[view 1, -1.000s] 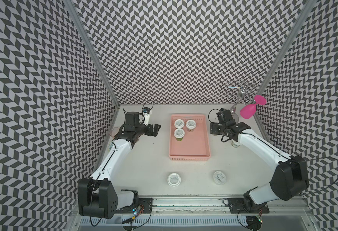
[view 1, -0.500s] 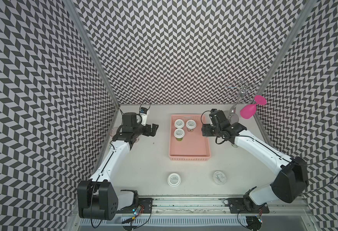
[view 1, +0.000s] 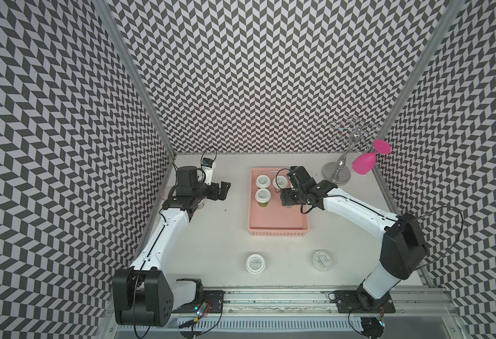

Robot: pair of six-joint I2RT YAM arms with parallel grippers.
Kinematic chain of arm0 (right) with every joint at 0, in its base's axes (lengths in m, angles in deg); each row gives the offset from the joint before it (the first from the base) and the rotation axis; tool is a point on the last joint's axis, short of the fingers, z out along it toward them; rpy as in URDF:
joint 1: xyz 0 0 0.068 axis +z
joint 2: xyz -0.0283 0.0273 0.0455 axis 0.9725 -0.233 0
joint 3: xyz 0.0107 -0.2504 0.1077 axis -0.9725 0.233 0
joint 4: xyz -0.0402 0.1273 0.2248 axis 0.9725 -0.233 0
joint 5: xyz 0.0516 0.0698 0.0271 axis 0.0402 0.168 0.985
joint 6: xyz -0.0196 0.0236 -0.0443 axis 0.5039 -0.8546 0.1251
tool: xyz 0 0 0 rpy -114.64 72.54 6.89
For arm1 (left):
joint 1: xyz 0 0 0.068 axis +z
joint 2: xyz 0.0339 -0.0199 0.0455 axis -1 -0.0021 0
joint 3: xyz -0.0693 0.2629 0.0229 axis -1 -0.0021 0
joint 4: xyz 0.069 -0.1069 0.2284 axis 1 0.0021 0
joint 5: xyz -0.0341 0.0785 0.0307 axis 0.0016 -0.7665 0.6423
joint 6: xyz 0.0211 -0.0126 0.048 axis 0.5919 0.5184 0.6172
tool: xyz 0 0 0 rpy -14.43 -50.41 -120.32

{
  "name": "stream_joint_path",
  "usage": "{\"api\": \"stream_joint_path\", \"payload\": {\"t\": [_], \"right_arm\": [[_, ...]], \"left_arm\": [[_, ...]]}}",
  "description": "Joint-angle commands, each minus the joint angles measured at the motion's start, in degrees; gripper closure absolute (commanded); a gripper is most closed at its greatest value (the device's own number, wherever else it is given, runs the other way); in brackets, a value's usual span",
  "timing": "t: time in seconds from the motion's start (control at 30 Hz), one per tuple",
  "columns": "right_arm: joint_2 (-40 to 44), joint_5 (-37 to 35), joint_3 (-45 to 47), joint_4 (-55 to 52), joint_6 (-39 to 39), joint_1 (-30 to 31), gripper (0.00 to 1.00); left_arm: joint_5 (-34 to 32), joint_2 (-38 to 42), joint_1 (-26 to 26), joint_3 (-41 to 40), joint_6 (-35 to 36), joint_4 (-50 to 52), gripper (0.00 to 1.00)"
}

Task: Put the yogurt in the basket
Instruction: Place the yogurt in the basket.

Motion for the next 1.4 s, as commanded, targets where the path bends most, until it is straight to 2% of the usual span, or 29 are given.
{"api": "stream_joint_path", "payload": {"t": [0.0, 0.3, 1.03, 1.37], "right_arm": [[-2.54, -0.32, -2.35, 2.77, 0.01, 0.93, 0.23], [-7.26, -2.47, -3.95, 4.65, 0.14, 1.02, 0.23], [-11.7, -6.52, -1.8, 13.17, 1.05, 0.97, 0.23], [-13.71, -5.06, -0.88, 14.57, 1.21, 0.94, 0.22]], "left_arm": [[1.41, 1.37, 0.67, -0.33, -0.27, -1.35, 0.0], [1.53, 0.64, 0.75, -0.09, -0.6, -1.32, 0.0], [1.73, 0.84, 1.06, -0.17, -0.63, -1.47, 0.0], [2.43, 1.3, 1.27, -0.79, -0.86, -1.89, 0.0]]}}
